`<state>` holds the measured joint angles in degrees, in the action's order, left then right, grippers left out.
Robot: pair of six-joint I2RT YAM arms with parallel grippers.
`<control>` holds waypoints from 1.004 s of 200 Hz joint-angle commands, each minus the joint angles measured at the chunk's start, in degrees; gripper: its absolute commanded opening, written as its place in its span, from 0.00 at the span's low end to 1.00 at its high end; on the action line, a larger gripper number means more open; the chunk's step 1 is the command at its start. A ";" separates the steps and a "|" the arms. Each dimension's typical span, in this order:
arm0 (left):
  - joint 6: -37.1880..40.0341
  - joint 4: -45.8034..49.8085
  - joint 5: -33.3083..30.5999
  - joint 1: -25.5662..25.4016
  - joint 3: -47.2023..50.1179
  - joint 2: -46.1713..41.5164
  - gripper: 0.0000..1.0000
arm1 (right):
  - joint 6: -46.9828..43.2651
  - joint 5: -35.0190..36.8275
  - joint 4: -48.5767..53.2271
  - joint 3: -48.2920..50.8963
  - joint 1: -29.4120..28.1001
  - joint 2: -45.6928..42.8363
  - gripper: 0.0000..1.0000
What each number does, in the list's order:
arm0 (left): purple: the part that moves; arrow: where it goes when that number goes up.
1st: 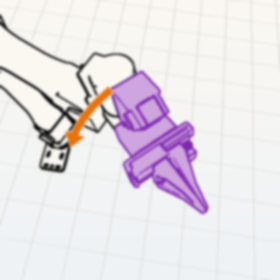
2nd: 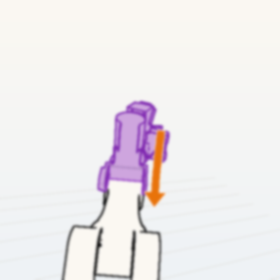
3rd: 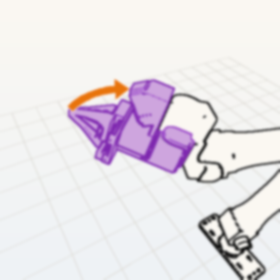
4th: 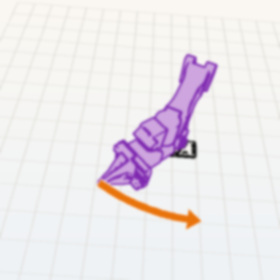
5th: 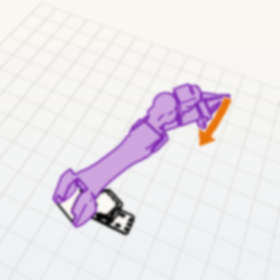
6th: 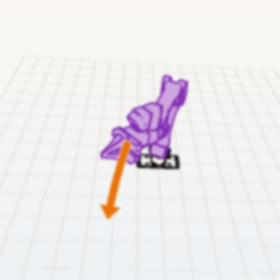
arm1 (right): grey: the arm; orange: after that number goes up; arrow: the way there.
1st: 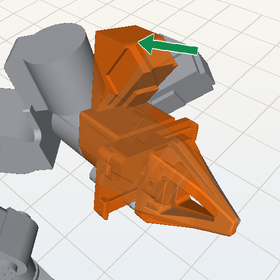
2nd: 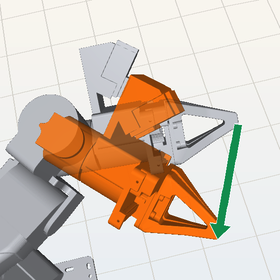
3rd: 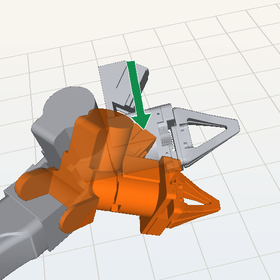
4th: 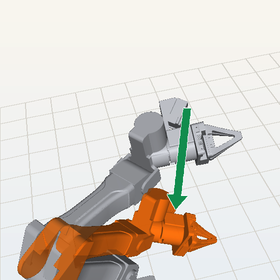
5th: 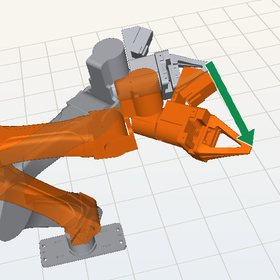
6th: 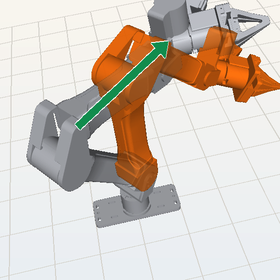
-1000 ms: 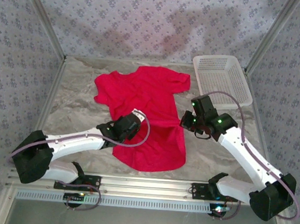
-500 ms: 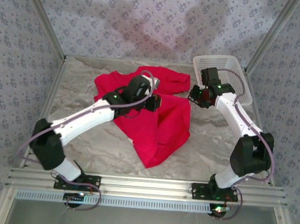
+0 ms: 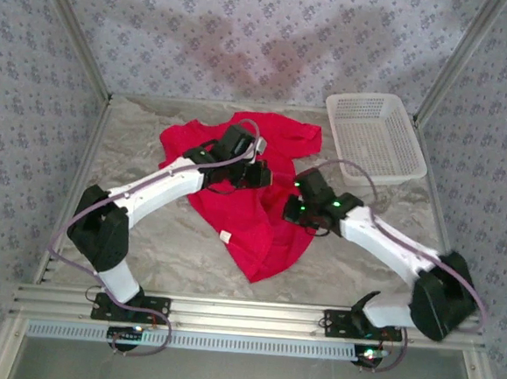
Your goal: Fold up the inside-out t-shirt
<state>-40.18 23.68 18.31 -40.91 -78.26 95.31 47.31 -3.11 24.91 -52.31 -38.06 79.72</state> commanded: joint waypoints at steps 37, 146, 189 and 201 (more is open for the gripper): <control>-0.09 6.60 -0.47 0.65 -7.74 -8.65 0.00 | 0.03 -0.75 -14.80 -17.96 -0.64 24.12 0.03; 1.92 16.09 1.48 2.89 -37.67 -2.36 0.00 | 8.96 7.78 10.52 -50.07 -1.84 52.25 0.85; 1.49 15.57 2.31 5.71 -30.59 -5.17 0.00 | 8.73 6.07 12.76 -49.92 -1.84 56.07 0.60; 0.88 12.62 2.81 6.92 -25.39 -7.08 0.00 | 8.18 4.00 12.27 -49.22 -1.75 56.38 0.33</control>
<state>-39.53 39.94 18.46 -35.64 -110.32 92.62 54.72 3.88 31.77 -104.49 -39.66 131.92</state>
